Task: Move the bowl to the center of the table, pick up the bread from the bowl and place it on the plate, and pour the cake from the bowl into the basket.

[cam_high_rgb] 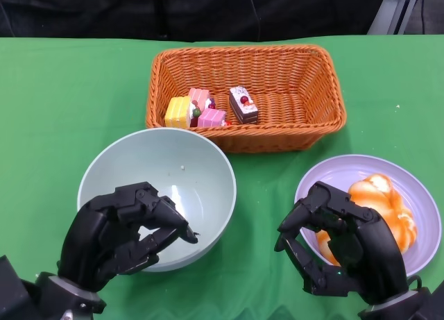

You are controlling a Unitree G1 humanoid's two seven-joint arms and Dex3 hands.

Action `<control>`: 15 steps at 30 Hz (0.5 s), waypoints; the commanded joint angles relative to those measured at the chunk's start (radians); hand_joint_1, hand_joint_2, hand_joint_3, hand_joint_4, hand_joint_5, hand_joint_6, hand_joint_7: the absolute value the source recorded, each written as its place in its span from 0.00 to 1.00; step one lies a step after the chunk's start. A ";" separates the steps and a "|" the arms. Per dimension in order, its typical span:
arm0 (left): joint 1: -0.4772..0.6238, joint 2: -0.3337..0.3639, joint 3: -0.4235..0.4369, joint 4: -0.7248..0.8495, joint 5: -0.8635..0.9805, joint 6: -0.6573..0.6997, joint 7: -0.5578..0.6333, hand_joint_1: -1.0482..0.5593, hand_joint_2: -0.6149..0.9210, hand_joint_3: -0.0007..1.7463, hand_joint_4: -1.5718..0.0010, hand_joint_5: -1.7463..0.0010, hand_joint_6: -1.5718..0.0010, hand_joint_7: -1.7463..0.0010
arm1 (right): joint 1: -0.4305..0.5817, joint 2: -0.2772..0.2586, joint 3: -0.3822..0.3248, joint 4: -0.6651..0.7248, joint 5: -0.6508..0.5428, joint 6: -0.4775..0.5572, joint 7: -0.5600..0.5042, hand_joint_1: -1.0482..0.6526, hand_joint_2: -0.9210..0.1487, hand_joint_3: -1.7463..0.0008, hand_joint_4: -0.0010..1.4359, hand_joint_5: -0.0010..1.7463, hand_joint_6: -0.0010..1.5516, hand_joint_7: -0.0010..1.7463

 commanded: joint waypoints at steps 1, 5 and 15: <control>0.011 0.012 0.004 -0.012 0.000 -0.001 0.011 0.56 1.00 0.18 0.51 0.29 0.41 0.52 | 0.010 -0.008 -0.009 -0.009 0.012 0.003 -0.001 0.52 0.46 0.39 0.51 0.85 0.43 0.74; 0.011 0.011 0.004 -0.011 0.004 -0.002 0.014 0.56 1.00 0.18 0.52 0.29 0.41 0.52 | 0.006 -0.009 -0.011 0.001 0.025 -0.001 0.010 0.53 0.45 0.39 0.50 0.85 0.43 0.73; 0.000 0.010 0.012 0.005 -0.006 -0.016 0.001 0.57 1.00 0.19 0.51 0.29 0.41 0.51 | -0.001 -0.005 -0.014 0.018 0.007 -0.013 -0.001 0.51 0.45 0.40 0.51 0.86 0.43 0.75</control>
